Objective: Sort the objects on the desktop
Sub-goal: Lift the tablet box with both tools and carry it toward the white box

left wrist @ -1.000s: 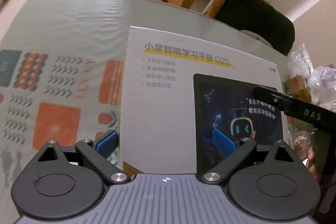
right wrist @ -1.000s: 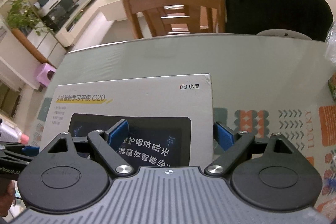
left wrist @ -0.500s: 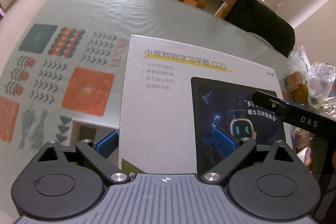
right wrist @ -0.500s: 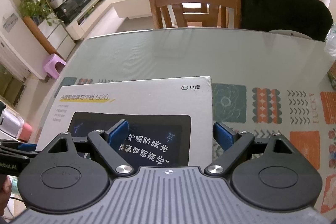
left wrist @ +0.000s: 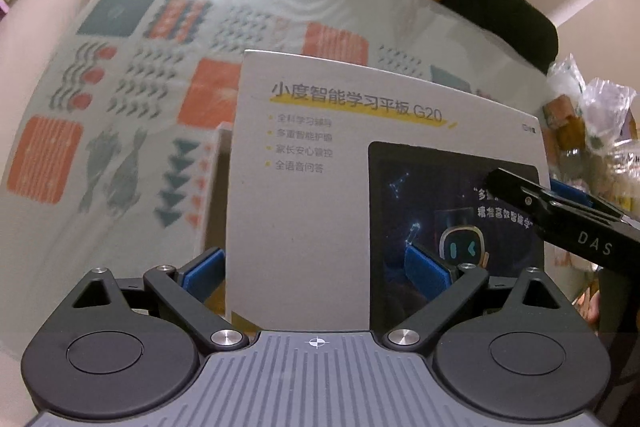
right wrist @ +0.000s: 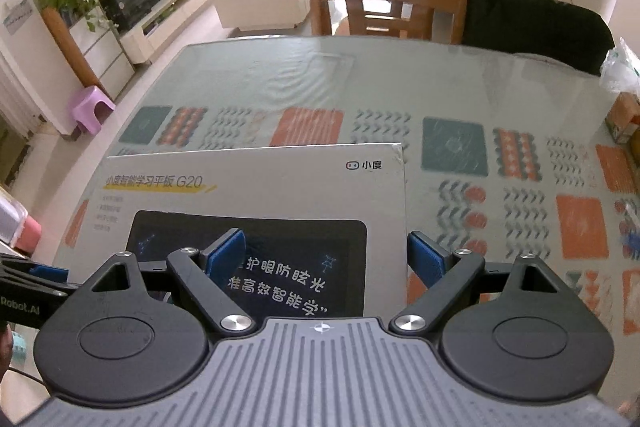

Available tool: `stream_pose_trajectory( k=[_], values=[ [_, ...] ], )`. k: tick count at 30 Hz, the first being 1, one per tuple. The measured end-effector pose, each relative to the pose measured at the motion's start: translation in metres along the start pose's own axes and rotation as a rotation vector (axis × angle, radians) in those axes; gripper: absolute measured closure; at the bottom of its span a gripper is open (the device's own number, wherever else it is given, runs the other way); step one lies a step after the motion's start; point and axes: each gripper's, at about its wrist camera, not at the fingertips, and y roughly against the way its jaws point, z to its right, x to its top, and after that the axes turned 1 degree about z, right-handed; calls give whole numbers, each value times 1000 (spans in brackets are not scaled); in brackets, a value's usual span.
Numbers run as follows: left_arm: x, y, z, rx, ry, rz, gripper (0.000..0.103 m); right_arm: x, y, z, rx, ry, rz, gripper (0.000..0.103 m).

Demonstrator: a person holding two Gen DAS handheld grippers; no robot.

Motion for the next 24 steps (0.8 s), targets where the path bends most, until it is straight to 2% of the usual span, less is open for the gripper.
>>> stream_pose_trajectory(
  k=[6, 12, 24],
  values=[
    [-36, 20, -31, 14, -10, -16, 6, -38, 18, -38, 0, -4, 2, 0],
    [-73, 34, -45, 33, -37, -37, 6, -78, 40, -62, 0, -25, -7, 0],
    [-134, 41, -41, 27, -85, -116, 6, -141, 76, -71, -45, -55, -45, 0]
  ],
)
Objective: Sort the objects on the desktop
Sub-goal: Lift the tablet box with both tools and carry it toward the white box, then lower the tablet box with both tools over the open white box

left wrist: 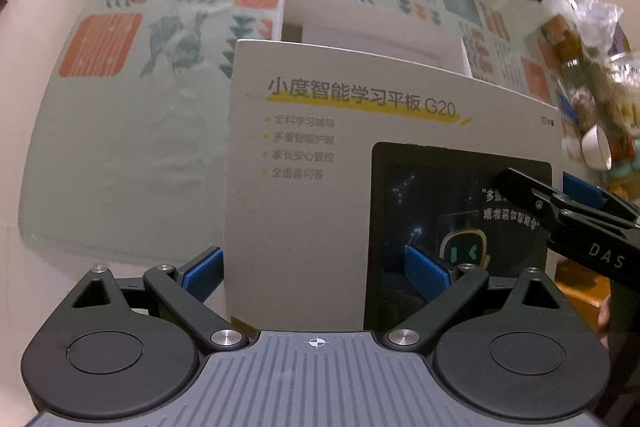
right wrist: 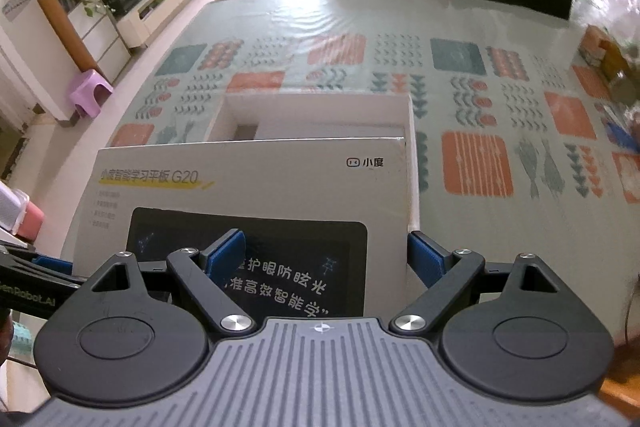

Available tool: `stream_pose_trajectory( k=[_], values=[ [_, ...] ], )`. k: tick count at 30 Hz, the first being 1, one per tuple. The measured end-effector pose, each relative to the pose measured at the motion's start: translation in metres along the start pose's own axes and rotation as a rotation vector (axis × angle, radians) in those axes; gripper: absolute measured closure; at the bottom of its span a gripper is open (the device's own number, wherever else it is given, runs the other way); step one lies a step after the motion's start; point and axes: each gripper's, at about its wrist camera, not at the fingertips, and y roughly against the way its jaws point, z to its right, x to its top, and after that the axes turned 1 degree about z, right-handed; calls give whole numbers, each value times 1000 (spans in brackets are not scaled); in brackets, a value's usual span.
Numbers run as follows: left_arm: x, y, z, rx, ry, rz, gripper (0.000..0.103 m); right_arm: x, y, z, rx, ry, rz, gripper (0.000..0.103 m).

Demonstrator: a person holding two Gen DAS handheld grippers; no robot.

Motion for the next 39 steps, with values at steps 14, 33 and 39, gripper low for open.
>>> stream_pose_trajectory(
  k=[14, 33, 39],
  values=[
    [-31, -24, 19, 5, 0, -95, 6, -34, 5, 21, -17, 14, -78, 0],
    [-48, -25, 3, 51, 13, -108, 7, -50, -8, 9, 11, 22, -157, 0],
    [-47, -25, -5, 48, 3, -105, 7, -52, -10, 0, 1, 16, -155, 0]
  ],
)
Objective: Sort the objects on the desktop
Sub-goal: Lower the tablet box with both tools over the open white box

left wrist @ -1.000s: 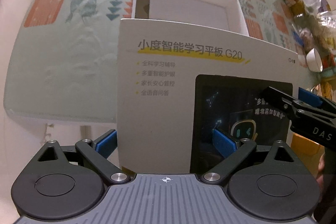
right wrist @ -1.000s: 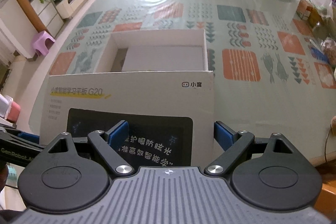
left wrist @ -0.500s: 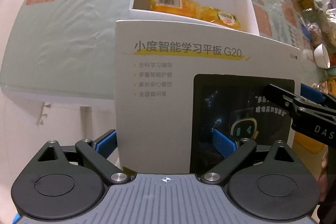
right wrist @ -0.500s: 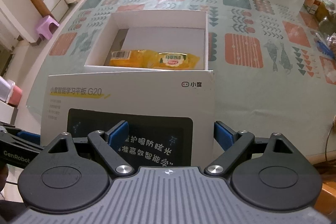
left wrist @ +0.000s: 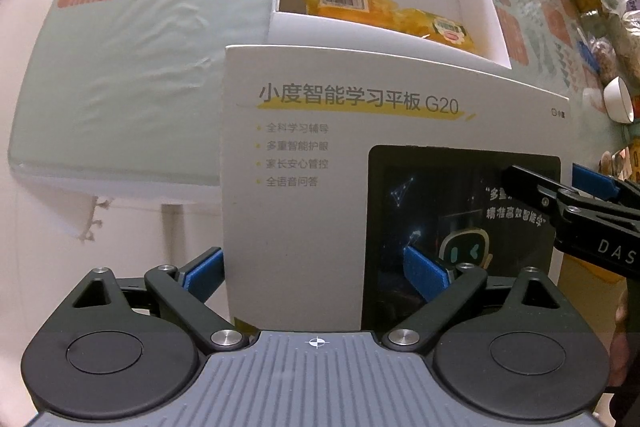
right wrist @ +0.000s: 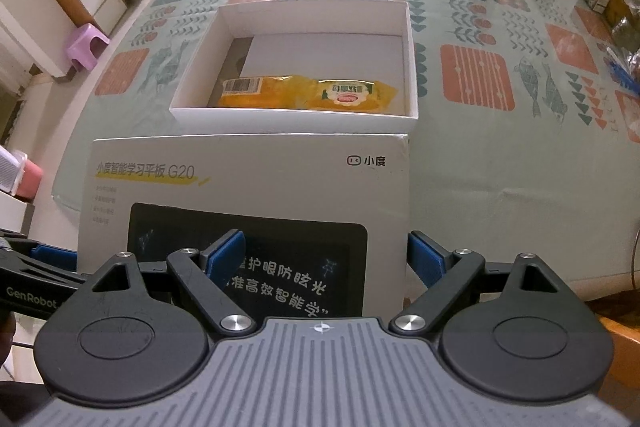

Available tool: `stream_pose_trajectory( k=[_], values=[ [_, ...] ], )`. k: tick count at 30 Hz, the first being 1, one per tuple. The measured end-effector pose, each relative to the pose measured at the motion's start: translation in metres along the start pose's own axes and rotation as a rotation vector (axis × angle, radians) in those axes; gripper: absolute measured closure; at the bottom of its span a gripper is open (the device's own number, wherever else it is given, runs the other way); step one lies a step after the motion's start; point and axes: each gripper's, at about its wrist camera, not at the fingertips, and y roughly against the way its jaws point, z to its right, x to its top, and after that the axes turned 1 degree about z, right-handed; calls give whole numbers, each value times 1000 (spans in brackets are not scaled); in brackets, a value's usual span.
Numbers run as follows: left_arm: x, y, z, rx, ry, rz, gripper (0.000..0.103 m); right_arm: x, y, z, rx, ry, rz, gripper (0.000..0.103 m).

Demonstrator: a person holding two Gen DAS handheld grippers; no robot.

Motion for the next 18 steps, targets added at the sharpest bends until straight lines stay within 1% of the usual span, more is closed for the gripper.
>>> stream_pose_trajectory(
  k=[8, 18],
  values=[
    [0, 3, -8, 6, -6, 3, 8, 0, -3, -9, 1, -3, 7, 0],
    [10, 8, 3, 2, -31, 30, 8, 4, 6, -6, -12, -16, 36, 0]
  ],
)
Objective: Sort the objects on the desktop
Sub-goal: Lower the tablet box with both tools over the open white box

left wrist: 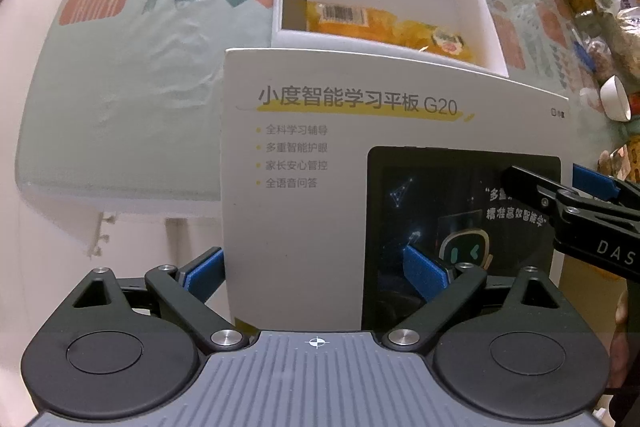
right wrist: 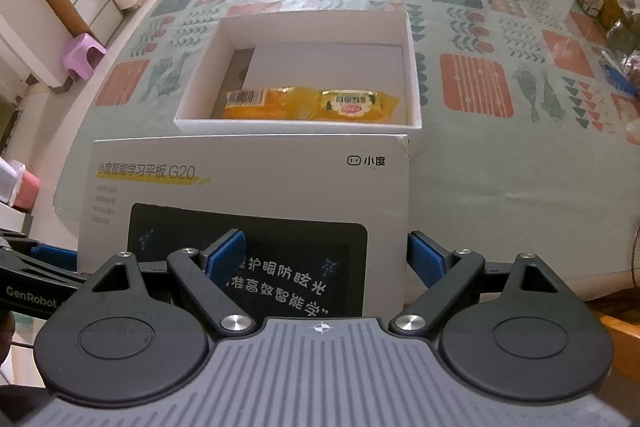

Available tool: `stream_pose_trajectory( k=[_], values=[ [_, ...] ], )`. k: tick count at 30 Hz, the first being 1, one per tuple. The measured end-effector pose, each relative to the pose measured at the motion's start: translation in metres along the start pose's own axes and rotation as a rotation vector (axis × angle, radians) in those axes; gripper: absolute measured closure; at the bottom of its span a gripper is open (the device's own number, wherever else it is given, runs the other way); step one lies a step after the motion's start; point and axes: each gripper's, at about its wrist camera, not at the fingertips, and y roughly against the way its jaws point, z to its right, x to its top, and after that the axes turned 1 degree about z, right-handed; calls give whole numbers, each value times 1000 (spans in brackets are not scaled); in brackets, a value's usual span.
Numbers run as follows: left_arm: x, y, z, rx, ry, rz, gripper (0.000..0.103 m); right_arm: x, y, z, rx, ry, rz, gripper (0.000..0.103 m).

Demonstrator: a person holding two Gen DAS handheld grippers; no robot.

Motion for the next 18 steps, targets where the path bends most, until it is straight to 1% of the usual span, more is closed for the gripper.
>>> stream_pose_trajectory(
  k=[9, 18],
  values=[
    [34, 10, 14, 20, -27, 53, 8, 32, 4, 11, 6, 6, 62, 0],
    [82, 15, 24, 64, -23, 89, 8, 78, -13, 28, 50, 0, 84, 0]
  ],
)
